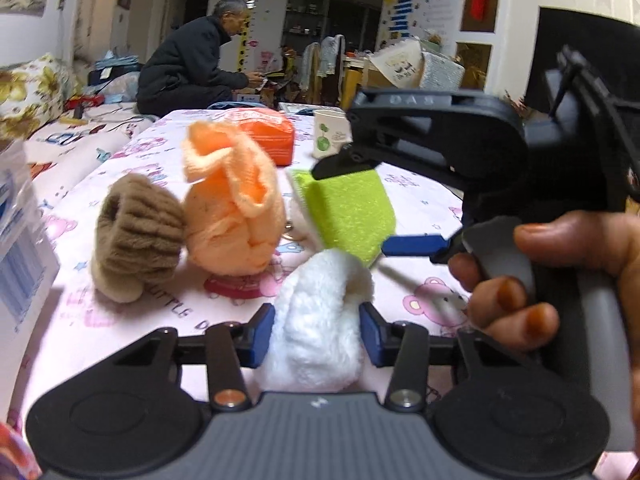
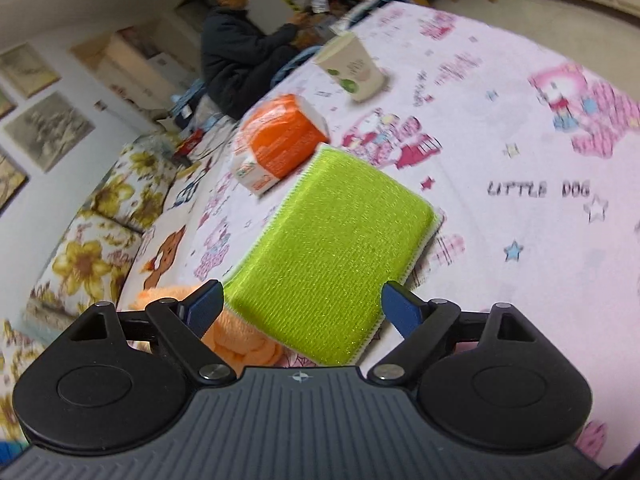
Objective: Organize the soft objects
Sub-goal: 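Grasp the white fluffy slipper with the left gripper, then grasp the white fluffy pompom ball with the right gripper, then carry the white slipper and pompom ball over the cardboard box, then open both grippers to drop the white items into the box, then move the left gripper to the blue tissue packet while the right gripper approaches the green sponge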
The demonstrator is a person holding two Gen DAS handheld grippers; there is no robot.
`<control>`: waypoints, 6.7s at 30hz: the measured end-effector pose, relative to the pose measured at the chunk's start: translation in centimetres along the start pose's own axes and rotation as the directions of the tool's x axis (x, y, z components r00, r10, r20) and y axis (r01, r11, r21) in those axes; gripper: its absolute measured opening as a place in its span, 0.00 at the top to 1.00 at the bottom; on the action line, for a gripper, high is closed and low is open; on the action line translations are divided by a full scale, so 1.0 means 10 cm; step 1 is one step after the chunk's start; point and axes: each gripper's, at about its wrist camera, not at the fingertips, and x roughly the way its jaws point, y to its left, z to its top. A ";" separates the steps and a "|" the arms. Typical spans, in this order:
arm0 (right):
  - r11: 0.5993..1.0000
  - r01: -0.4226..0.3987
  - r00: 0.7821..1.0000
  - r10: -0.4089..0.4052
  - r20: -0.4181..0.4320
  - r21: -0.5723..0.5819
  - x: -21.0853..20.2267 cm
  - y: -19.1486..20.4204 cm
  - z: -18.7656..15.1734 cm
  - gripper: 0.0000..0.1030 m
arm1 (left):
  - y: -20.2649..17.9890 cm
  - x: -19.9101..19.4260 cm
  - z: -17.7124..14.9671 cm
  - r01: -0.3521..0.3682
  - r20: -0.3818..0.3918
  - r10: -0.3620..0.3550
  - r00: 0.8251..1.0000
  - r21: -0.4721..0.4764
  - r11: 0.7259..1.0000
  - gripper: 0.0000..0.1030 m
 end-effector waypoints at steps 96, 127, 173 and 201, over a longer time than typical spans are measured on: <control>0.947 0.206 0.970 -0.163 0.183 -0.248 -0.73 -0.03 -0.17 0.58 | 0.21 -0.54 -0.16 0.025 0.046 -0.022 0.999 -0.064 0.998 0.70; 0.963 0.123 0.982 -0.084 0.167 -0.240 -1.08 -0.01 -0.41 0.58 | 0.20 -1.41 -0.10 0.003 0.239 0.001 0.971 -0.017 1.000 0.70; 0.860 -0.233 0.972 0.226 -0.070 -0.453 0.18 1.21 -0.50 0.57 | 1.61 -2.08 -0.24 -0.352 0.133 0.409 0.903 -0.316 0.881 0.67; 0.908 -0.082 0.977 0.153 0.145 -0.411 -0.37 0.96 -0.32 0.19 | 1.54 -2.09 -0.21 -0.394 0.193 0.455 0.869 -0.287 0.873 0.23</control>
